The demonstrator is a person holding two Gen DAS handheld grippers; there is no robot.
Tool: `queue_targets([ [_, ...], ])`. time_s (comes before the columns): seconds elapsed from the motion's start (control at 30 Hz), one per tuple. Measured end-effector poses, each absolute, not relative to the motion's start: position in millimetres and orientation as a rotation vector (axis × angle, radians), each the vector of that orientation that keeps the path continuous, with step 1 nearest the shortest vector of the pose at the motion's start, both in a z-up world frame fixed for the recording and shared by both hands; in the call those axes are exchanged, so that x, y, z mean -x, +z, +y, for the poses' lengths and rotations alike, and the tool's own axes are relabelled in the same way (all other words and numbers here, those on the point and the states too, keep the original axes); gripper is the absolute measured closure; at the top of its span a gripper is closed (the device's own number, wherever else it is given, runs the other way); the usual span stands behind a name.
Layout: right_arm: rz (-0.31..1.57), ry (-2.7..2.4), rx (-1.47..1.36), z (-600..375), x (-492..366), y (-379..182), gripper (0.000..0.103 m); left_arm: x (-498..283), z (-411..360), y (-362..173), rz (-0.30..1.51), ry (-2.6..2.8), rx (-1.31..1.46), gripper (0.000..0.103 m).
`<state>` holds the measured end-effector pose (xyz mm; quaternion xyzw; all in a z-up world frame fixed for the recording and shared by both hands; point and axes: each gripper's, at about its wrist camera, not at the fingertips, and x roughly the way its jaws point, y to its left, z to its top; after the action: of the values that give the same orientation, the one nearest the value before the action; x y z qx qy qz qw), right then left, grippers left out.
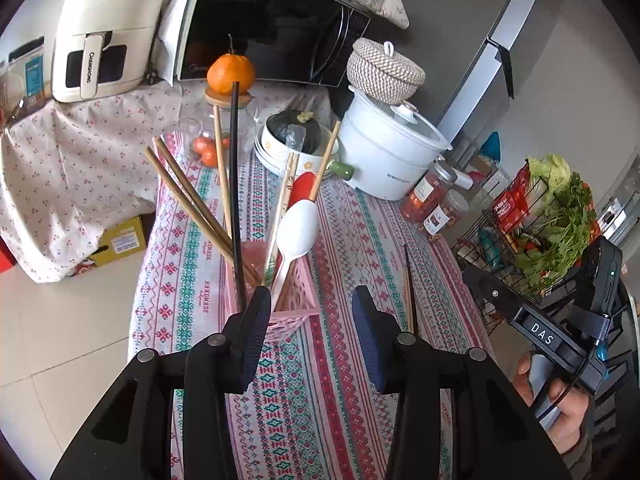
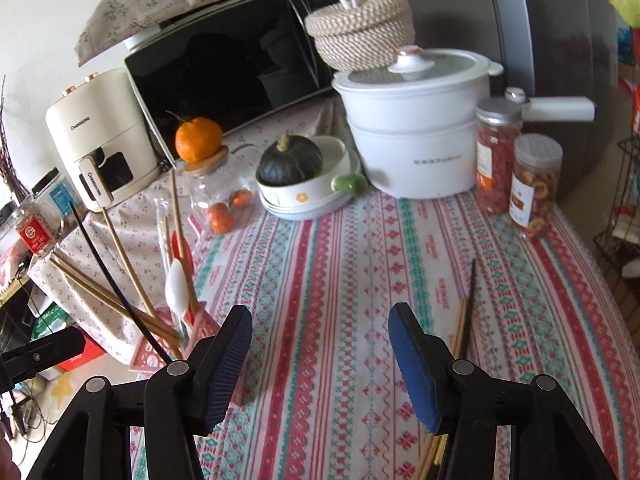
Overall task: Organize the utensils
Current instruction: 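Open both tools to release the chopsticks in the basket, then move both tools over the last bamboo and black chopsticks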
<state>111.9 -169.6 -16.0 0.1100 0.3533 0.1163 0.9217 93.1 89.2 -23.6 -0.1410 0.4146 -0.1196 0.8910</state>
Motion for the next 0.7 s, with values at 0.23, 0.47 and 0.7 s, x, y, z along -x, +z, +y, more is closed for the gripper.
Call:
queue_targets([
  [0.23,0.814,0.188,-0.283,-201.2,-112.3,-25.0,0.041,-82.0,52.2,-32.2,0.889,-0.233,0.201,0.04],
  [0.47,0.839,0.165,-0.364,-230.9,-113.1,-20.9,0.041,-74.1,-0.2,-57.0,0.969,-0.274,0.067,0.038],
  [0.7,0.874,0.069,-0.451,-267.8,-117.9,-22.0,0.041,-79.3,-46.8,-89.5,1.076,-0.324,0.039,0.038],
])
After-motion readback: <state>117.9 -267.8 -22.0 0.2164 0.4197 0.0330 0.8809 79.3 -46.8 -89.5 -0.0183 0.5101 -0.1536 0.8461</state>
